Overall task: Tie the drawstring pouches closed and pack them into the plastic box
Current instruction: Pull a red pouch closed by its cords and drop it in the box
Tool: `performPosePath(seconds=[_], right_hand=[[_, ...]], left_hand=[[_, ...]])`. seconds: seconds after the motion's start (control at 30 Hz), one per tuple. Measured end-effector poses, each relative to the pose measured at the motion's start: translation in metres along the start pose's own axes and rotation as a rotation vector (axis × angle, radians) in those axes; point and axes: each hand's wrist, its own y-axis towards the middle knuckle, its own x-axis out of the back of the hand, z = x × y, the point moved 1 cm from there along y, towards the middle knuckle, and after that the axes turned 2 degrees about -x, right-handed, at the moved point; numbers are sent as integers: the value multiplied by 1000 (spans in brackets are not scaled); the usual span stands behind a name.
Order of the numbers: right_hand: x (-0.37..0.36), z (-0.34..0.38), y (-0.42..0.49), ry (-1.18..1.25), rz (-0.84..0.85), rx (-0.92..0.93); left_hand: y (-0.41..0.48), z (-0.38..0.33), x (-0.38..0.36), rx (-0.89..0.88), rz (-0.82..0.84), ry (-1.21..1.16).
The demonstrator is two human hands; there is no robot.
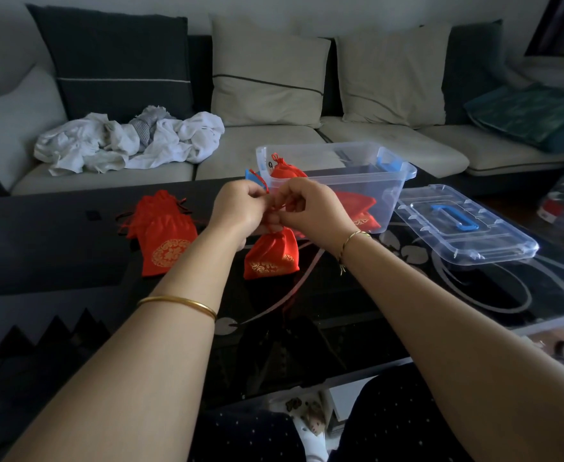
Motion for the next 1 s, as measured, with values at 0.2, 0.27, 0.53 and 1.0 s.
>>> performPosePath(seconds=[0.2,0.27,0.53,1.0], right_hand=[[-1,3,0,-115,-20,93],[-1,3,1,-148,-10,106],[4,-5,0,284,16,-351],[2,-10,-1,752,37,-596]], left_hand=[[0,-2,1,3,-9,-5],[2,-2,5,-37,-60,43],[4,-13,15,-321,-247,253],[-6,-8,-4,-503,-70,720]])
